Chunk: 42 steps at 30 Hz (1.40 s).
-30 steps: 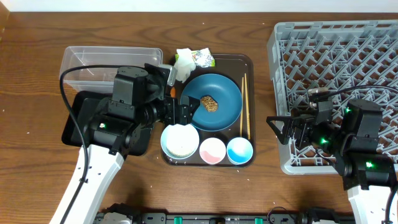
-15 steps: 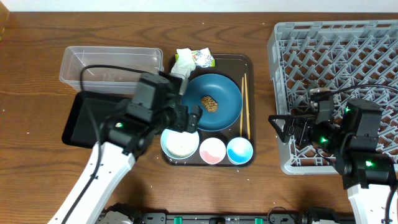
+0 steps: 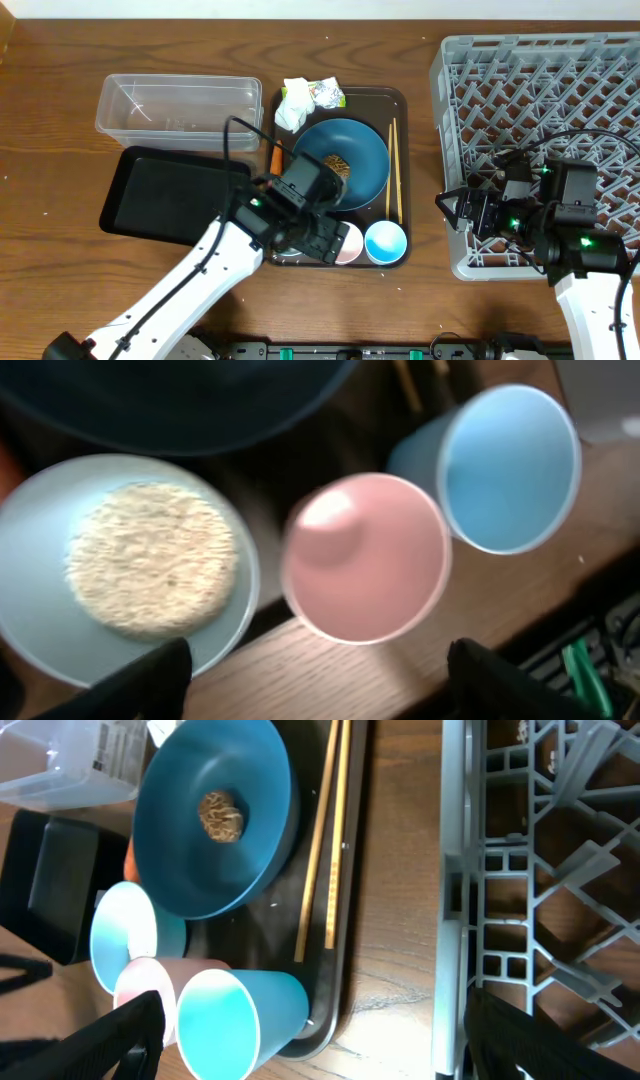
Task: Sort waste into correct bins and load items into the dishwasher rack
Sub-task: 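Reach the left gripper to the pink cup and grasp it, then lift the pink cup and pass it toward the right gripper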
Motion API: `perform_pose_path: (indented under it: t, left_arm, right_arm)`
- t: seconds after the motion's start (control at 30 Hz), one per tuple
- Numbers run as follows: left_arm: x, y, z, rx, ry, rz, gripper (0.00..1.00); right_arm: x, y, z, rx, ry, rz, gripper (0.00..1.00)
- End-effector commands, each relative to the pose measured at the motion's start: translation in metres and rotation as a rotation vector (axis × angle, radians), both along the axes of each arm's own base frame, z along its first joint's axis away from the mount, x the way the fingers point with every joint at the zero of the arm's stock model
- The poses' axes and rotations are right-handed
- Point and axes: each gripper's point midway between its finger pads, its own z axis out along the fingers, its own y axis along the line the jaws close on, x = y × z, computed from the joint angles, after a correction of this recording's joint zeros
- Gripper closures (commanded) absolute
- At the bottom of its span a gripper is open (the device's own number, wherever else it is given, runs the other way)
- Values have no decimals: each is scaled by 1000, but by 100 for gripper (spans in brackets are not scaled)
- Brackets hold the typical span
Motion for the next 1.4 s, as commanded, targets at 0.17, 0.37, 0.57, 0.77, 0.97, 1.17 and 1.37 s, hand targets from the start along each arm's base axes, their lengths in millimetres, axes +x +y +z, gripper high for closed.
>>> perform_pose_path:
  t: [0.17, 0.37, 0.57, 0.77, 0.97, 1.17, 1.37]
  left_arm:
    - [-9, -11, -28, 51, 23, -59, 32]
    - [3, -10, -57, 130, 35, -46, 40]
    - [3, -10, -72, 157, 79, -9, 70]
    - [4, -11, -71, 150, 76, -1, 94]
    - [6, -10, -46, 131, 45, 5, 94]
    - [20, 17, 14, 191, -102, 63, 94]
    - [28, -6, 85, -125, -209, 46, 94]
  right_arm:
    - [-1, 7, 3, 7, 11, 10, 14]
    - [-4, 8, 1, 8, 30, 10, 14]
    - [-8, 7, -1, 8, 49, 9, 15]
    - [-7, 7, -1, 8, 46, 9, 15]
    - [-8, 7, -2, 8, 51, 10, 15]
    - [-8, 8, -1, 8, 48, 10, 15]
    - [-8, 27, 13, 112, 3, 93, 18]
